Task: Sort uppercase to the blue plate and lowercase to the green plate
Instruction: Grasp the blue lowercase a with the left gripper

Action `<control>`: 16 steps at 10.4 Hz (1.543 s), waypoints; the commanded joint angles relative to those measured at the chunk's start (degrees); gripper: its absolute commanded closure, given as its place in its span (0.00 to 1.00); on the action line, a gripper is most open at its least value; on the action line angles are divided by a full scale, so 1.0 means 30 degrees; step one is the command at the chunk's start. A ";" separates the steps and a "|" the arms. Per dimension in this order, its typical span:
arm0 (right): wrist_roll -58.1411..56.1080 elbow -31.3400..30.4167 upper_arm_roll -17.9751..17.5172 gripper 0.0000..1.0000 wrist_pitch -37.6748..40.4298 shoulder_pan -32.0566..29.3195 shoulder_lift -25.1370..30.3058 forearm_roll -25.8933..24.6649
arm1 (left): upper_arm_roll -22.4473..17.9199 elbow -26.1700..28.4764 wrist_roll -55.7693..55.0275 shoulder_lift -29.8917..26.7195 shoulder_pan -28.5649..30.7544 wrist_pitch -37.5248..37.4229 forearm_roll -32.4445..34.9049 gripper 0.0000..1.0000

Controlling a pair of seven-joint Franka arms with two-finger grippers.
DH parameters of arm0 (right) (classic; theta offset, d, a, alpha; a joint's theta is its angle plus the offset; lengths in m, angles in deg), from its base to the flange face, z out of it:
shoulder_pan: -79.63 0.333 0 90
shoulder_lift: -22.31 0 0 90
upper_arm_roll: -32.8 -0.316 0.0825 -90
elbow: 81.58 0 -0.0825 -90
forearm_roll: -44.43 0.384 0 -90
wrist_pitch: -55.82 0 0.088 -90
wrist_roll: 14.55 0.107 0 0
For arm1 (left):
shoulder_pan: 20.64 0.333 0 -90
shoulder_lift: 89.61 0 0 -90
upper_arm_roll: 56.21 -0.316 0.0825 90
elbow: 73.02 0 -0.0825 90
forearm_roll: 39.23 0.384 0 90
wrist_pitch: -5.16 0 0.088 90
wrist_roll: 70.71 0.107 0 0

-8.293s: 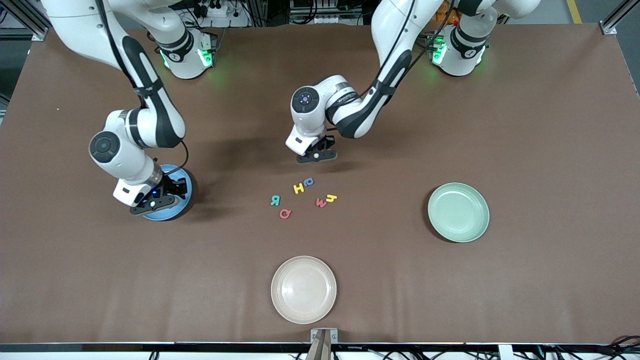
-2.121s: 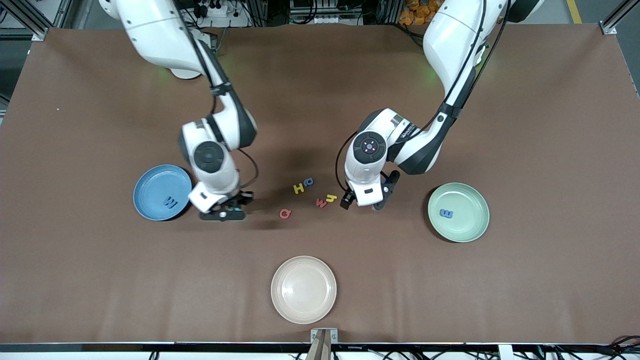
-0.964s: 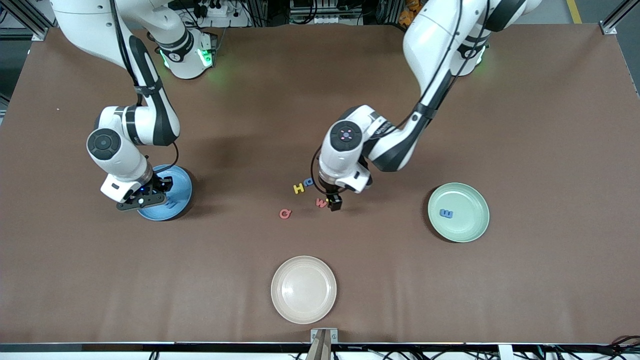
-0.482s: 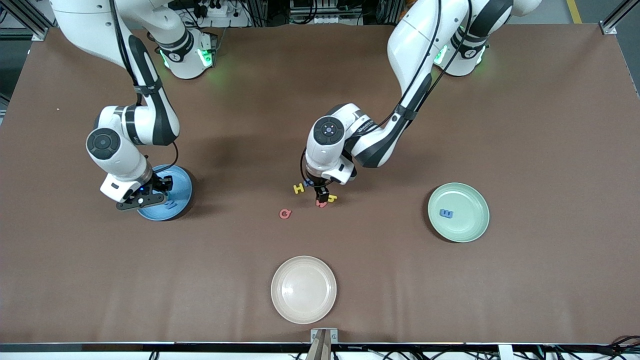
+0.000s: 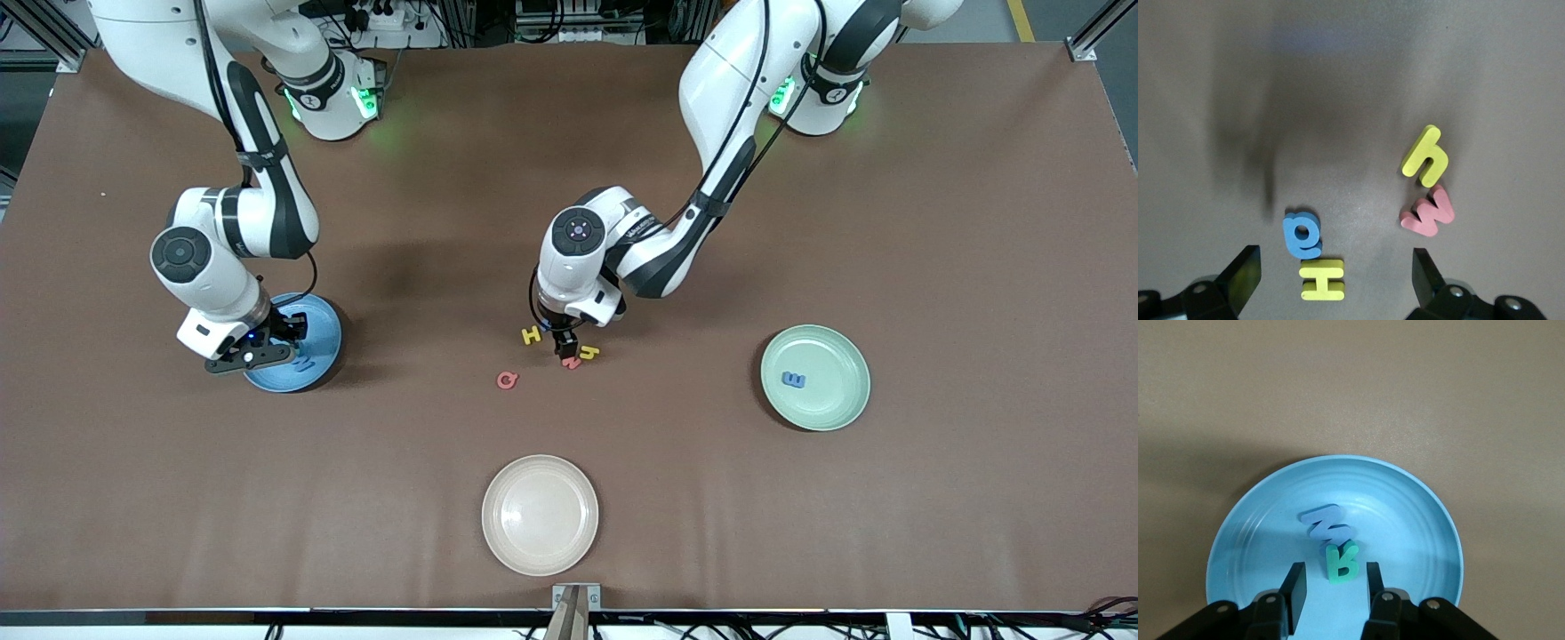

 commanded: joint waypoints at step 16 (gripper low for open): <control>-0.0525 -0.0512 -0.0089 0.61 -0.0023 0.0019 0.0687 0.0334 | -0.0304 -0.0351 -0.0319 0.0853 -0.1047 0.0194 -0.0097 0.91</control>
